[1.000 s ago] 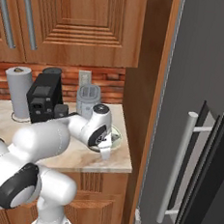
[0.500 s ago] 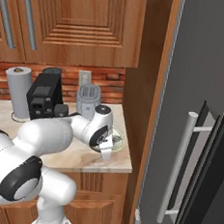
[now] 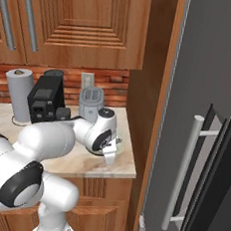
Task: Place the bowl with the corn and lemon wedge on the second highest shelf of the fridge. Place the bowl with the fishs on the top shelf of the fridge.
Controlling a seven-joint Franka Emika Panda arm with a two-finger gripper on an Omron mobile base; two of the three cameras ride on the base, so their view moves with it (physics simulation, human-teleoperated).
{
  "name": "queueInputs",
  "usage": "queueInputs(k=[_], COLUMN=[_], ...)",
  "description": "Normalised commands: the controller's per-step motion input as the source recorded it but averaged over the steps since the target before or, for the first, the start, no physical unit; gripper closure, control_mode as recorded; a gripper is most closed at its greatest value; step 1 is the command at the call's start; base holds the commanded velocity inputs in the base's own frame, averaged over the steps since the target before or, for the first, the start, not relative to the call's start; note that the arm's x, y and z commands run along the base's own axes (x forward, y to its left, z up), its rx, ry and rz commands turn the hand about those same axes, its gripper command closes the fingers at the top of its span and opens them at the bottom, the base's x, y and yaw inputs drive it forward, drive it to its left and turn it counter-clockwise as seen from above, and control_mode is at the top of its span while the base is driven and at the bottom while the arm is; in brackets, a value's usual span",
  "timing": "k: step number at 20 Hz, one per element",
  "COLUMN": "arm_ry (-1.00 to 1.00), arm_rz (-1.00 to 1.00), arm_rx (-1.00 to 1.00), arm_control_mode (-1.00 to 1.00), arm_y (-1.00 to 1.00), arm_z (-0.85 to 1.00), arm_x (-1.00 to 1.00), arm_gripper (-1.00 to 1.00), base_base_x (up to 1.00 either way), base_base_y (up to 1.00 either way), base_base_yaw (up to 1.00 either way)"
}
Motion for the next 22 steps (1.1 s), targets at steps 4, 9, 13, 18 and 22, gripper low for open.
queueInputs(k=[4,9,13,18,22], arm_ry=[-0.05,-0.18,-0.29,-0.31,-0.40], arm_rz=[0.00,-0.01,-0.06,-0.10,-0.14], arm_rx=[0.00,-0.05,-0.11,-0.10,-0.02], arm_control_mode=[-1.00,-1.00,-1.00,-1.00,-1.00], arm_y=[0.00,0.04,0.11,0.08,0.05], arm_z=[0.20,0.53,0.73,0.81,0.90], arm_x=[-0.01,-0.24,-0.58,-0.71,-0.84], arm_gripper=[1.00,1.00,1.00,1.00,1.00], base_base_x=[0.00,0.00,0.00,0.00,0.00], base_base_y=[0.00,0.00,0.00,0.00,0.00], base_base_yaw=[0.00,0.00,0.00,0.00,0.00])
